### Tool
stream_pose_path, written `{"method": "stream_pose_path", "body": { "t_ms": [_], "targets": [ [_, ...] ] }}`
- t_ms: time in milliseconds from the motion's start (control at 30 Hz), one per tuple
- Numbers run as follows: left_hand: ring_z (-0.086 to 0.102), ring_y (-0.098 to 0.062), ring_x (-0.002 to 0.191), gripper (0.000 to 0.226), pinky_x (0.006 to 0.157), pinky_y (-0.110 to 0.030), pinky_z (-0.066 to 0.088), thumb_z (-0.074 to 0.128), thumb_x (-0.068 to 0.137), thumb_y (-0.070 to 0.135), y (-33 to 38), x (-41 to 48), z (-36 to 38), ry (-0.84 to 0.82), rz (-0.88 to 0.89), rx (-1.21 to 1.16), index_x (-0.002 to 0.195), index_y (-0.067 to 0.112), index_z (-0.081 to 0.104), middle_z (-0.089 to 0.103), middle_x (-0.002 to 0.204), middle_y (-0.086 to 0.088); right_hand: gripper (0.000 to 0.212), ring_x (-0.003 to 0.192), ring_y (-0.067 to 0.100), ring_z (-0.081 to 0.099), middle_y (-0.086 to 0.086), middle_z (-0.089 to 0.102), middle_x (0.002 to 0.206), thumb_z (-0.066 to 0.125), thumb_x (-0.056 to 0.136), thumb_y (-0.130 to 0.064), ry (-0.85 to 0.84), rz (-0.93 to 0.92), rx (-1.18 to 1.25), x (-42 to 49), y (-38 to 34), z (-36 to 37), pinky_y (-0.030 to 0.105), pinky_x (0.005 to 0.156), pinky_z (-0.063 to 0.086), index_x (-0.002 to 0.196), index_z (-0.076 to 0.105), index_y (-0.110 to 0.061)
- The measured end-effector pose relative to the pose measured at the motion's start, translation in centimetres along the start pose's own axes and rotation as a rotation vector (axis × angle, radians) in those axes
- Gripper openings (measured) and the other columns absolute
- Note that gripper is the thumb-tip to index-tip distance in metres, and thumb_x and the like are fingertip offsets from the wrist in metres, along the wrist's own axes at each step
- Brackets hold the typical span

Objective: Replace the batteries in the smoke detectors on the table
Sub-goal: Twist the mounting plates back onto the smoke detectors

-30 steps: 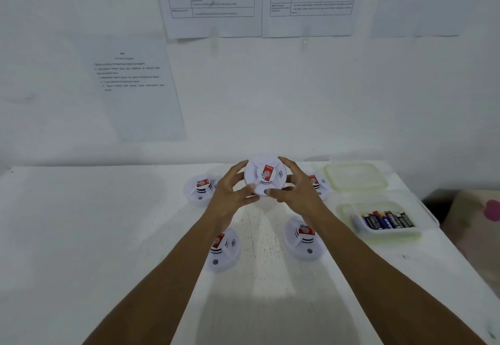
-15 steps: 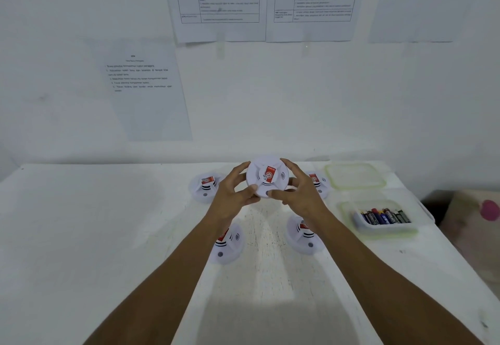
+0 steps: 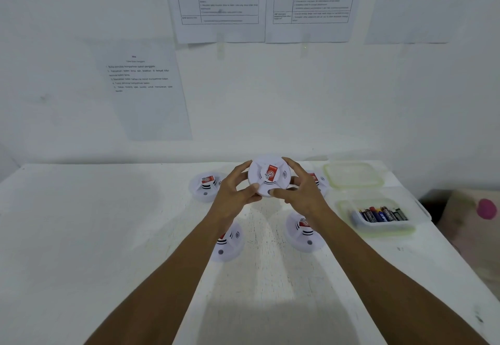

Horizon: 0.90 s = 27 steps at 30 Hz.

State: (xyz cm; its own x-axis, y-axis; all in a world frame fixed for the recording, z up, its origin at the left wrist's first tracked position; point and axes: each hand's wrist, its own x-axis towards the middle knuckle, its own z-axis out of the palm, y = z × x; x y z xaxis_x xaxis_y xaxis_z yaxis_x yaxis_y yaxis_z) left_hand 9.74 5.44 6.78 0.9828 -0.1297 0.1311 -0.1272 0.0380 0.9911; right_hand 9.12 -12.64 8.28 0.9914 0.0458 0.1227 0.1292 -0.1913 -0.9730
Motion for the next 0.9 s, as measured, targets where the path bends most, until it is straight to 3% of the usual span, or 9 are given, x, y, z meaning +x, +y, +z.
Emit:
{"method": "stream_pose_path", "body": {
  "t_ms": [300,433,633,733,900],
  "targets": [
    [0.063,-0.020,0.115,0.055,0.086,-0.048,0.058,0.072,0.088,0.015,-0.1,0.0,0.1,0.018,-0.001,0.017,0.139,0.018,0.051,0.063,0.131,-0.001,0.070,0.102,0.012,0.065,-0.009,0.067,0.117,0.083,0.072,-0.012,0.004,-0.049,-0.029,0.0,0.4,0.1,0.022,0.073,0.056,0.131,0.051,-0.033],
    [0.063,-0.020,0.115,0.054,0.086,-0.044,0.059,0.071,0.088,0.018,0.1,-0.1,-0.2,-0.005,0.005,0.007,0.139,0.020,0.051,0.062,0.132,-0.001,0.067,0.105,0.010,0.065,-0.013,0.066,0.118,0.080,0.077,-0.012,-0.088,-0.024,0.011,-0.1,0.2,-0.5,0.025,0.081,0.057,0.130,0.049,-0.040],
    [0.059,-0.019,0.122,0.056,0.088,-0.043,0.058,0.072,0.088,0.019,0.6,-0.2,-0.7,-0.056,0.008,0.032,0.139,0.024,0.050,0.060,0.134,0.002,0.082,0.099,0.016,0.069,-0.003,0.062,0.126,0.076,0.079,-0.002,-0.184,0.005,-0.052,0.1,0.4,-1.8,0.033,0.085,0.059,0.144,0.038,-0.034],
    [0.061,-0.012,0.117,0.064,0.089,-0.033,0.058,0.077,0.083,0.016,0.5,-0.3,-0.8,-0.077,0.013,0.123,0.139,0.032,0.048,0.059,0.134,0.009,0.084,0.097,0.016,0.069,-0.005,0.061,0.128,0.079,0.077,-0.005,-0.158,0.000,-0.088,0.0,0.5,-1.9,0.037,0.086,0.059,0.145,0.039,-0.033],
    [0.066,-0.012,0.105,0.072,0.079,-0.021,0.057,0.079,0.079,0.009,0.7,-0.2,-0.5,-0.102,0.022,0.200,0.134,0.039,0.043,0.054,0.134,0.008,0.082,0.096,0.014,0.068,-0.011,0.051,0.133,0.081,0.074,-0.009,-0.104,-0.028,-0.184,-0.1,0.7,-1.9,0.023,0.078,0.058,0.142,0.040,-0.031]
  ]
}}
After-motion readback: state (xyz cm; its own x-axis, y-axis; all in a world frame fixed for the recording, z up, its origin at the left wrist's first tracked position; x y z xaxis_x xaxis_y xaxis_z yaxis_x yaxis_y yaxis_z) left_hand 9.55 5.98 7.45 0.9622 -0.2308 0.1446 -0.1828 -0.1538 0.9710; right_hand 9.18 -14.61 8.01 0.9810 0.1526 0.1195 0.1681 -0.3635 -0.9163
